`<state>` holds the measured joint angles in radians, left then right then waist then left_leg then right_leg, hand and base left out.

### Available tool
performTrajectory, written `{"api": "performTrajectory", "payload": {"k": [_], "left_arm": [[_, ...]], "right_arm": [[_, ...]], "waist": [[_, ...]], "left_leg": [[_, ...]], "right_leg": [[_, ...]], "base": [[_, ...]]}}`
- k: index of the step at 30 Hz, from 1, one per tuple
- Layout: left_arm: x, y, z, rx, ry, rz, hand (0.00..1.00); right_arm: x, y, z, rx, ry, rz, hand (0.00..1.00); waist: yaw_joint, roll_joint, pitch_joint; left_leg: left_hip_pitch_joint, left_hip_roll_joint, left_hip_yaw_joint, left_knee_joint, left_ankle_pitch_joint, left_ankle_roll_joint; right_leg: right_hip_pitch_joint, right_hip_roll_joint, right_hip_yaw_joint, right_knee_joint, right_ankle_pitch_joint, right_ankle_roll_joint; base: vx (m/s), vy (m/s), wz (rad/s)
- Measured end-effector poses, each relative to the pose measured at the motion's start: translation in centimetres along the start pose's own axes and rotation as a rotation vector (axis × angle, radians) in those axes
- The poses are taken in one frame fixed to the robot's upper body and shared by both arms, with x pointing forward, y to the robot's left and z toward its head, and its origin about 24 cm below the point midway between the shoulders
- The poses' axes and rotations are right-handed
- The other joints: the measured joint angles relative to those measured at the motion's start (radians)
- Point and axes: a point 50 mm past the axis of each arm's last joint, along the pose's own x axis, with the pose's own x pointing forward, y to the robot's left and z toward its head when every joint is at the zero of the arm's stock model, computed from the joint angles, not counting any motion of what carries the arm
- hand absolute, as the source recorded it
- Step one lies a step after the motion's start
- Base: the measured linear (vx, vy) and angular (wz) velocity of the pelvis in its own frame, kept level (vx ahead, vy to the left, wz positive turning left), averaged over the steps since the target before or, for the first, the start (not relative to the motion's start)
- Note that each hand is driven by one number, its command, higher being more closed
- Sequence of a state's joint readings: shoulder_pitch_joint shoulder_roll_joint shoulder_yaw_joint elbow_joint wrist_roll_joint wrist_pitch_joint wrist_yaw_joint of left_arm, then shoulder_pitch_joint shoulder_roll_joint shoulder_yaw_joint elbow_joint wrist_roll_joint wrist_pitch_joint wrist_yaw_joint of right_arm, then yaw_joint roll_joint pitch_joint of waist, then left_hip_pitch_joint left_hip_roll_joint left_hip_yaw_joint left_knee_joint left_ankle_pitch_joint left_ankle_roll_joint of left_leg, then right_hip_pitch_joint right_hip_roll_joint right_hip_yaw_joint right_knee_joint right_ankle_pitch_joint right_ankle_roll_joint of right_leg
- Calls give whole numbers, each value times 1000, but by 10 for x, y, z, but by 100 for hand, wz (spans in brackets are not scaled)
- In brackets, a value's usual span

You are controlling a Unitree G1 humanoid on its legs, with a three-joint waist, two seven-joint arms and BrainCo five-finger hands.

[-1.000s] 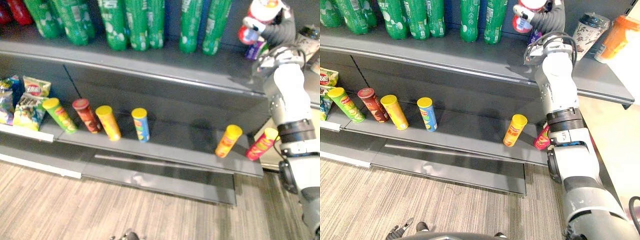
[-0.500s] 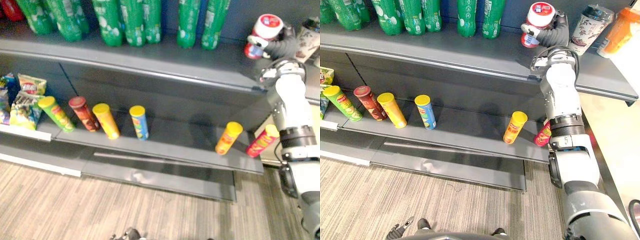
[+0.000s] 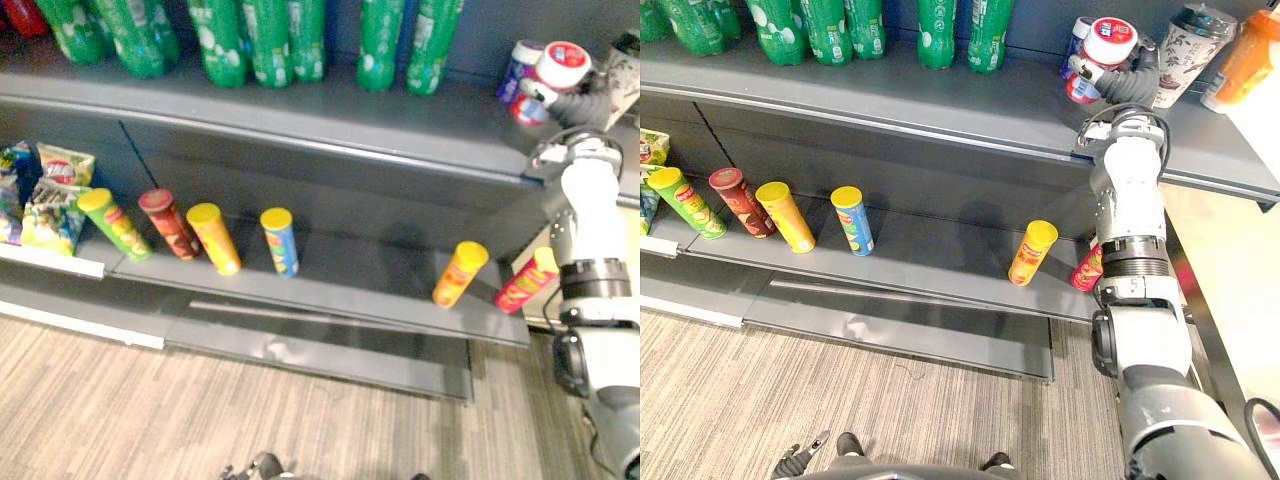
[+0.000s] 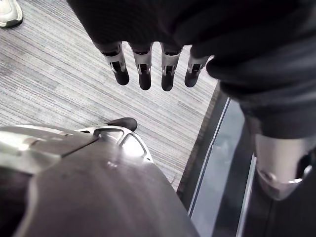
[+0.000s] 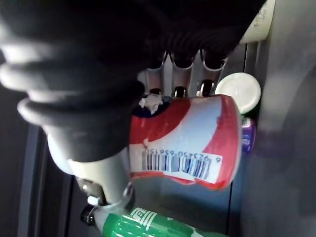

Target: Put the gum and the chips on the shelf.

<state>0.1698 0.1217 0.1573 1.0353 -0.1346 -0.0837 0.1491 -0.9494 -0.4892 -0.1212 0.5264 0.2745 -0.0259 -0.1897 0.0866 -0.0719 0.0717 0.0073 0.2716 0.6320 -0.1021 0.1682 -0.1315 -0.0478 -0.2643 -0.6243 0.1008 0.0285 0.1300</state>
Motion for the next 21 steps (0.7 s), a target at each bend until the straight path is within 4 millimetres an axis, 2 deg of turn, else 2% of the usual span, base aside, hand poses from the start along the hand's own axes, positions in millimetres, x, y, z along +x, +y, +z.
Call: {"api": "performTrajectory", "payload": {"k": [4, 21], "left_arm": [[0, -1, 1, 2, -2, -2, 0], [0, -1, 2, 4, -4, -1, 0]], "right_arm": [[-8, -5, -14, 0, 33, -13, 100], [-12, -8, -13, 10, 7, -17, 100]], "waist": [[0, 2, 5], [1, 2, 6]], "left_leg": [[-3, -1, 2, 0, 0, 0], [-3, -2, 5, 0, 0, 0]], "right_leg": [[0, 2, 1, -13, 6, 0], [3, 6, 3, -30, 18, -1]], "base": [[0, 0, 0], [0, 0, 0]]}}
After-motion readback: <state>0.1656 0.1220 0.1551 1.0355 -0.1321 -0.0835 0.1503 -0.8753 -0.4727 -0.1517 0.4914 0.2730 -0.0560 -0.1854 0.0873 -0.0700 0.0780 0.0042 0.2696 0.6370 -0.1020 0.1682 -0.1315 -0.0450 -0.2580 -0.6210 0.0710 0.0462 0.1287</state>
